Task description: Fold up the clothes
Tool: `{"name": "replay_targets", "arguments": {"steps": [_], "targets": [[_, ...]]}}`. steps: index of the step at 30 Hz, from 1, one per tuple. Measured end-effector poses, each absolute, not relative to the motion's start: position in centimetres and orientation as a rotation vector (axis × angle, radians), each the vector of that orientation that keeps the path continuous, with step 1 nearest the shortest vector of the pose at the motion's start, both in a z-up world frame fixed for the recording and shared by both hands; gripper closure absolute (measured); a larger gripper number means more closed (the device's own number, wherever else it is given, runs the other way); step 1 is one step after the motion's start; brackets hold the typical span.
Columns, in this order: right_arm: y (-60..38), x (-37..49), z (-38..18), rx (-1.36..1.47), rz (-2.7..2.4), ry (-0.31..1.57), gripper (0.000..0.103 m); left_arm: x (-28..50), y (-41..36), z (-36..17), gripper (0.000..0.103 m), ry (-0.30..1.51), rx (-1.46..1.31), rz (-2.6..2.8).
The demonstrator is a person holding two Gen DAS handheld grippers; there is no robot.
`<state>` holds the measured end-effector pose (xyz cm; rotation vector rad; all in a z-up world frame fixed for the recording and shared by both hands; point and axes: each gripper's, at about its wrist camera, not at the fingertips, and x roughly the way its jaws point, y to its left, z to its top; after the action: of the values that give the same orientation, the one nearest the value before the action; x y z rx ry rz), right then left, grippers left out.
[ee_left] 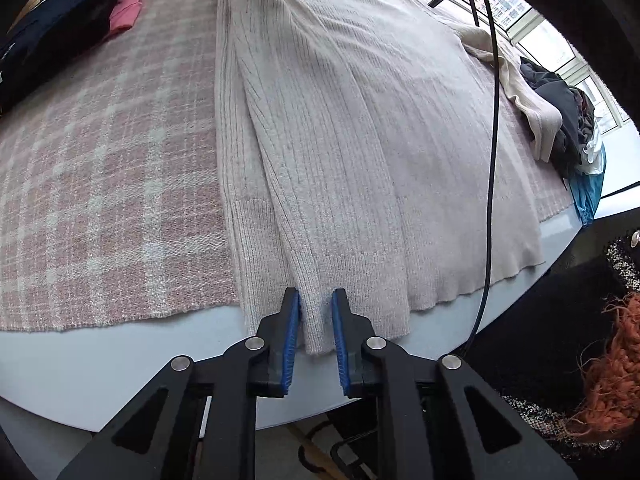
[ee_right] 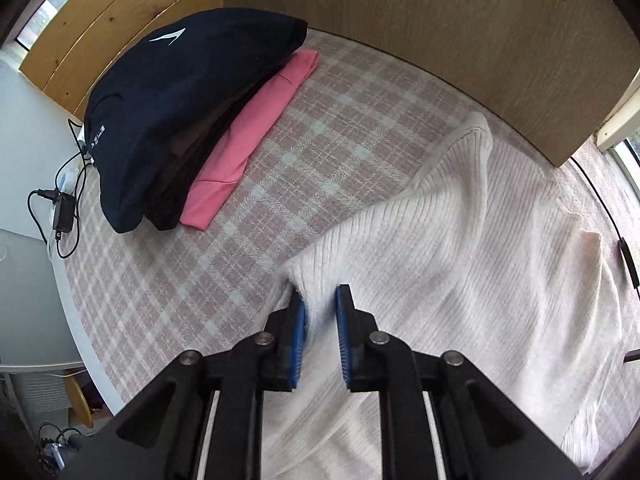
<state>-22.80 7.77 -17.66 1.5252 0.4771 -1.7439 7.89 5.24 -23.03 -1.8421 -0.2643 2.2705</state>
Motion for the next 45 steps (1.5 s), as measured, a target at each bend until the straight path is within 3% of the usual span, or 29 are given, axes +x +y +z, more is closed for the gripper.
{"name": "replay_targets", "arguments": {"steps": [4, 6, 8, 11, 14, 18, 22, 29, 34, 38, 45], "targets": [[7.4, -21.2, -17.4, 1.461, -1.758, 0.493, 0.082, 8.4, 4.0, -21.9, 0.098, -0.301, -1.829, 2.327], [7.2, -21.1, -17.7, 1.436, -1.761, 0.406, 0.08, 8.8, 3.1, -21.9, 0.098, -0.326, -1.836, 2.37], [6.3, -21.3, -19.6, 1.463, -1.731, 0.35, 0.073, 8.7, 2.6, -23.2, 0.095, -0.362, -1.893, 2.331], [4.8, -20.8, -20.9, 1.464, -1.727, 0.346, 0.072, 8.8, 2.8, -22.8, 0.091, -0.321, -1.909, 2.336], [7.0, -21.0, -18.1, 1.459, -1.684, 0.168, 0.072, 9.2, 3.0, -20.4, 0.091, -0.287, -1.862, 2.394], [16.1, -21.2, -10.9, 1.314, -1.762, 0.034, 0.071, 9.8, 3.3, -16.5, 0.088, -0.259, -1.769, 2.483], [31.2, -22.1, -7.5, 1.305, -1.999, -0.04, 0.063, 9.5, 5.1, -14.1, 0.088, -0.203, -1.653, 2.475], [48.0, -16.2, -10.1, 1.451, -2.187, 0.001, 0.063, 6.5, 14.5, -13.7, 0.088, -0.076, -1.549, 2.283], [56.5, -10.3, -12.1, 1.529, -2.218, 0.001, 0.062, 6.4, 24.4, -17.0, 0.081, 0.047, -1.554, 2.06], [55.8, -8.7, -14.8, 1.529, -2.125, 0.038, 0.062, 6.1, 30.2, -19.6, 0.081, 0.121, -1.587, 1.932], [51.9, -8.0, -15.0, 1.516, -1.992, 0.128, 0.062, 3.5, 32.3, -19.8, 0.081, 0.17, -1.58, 1.988]]}}
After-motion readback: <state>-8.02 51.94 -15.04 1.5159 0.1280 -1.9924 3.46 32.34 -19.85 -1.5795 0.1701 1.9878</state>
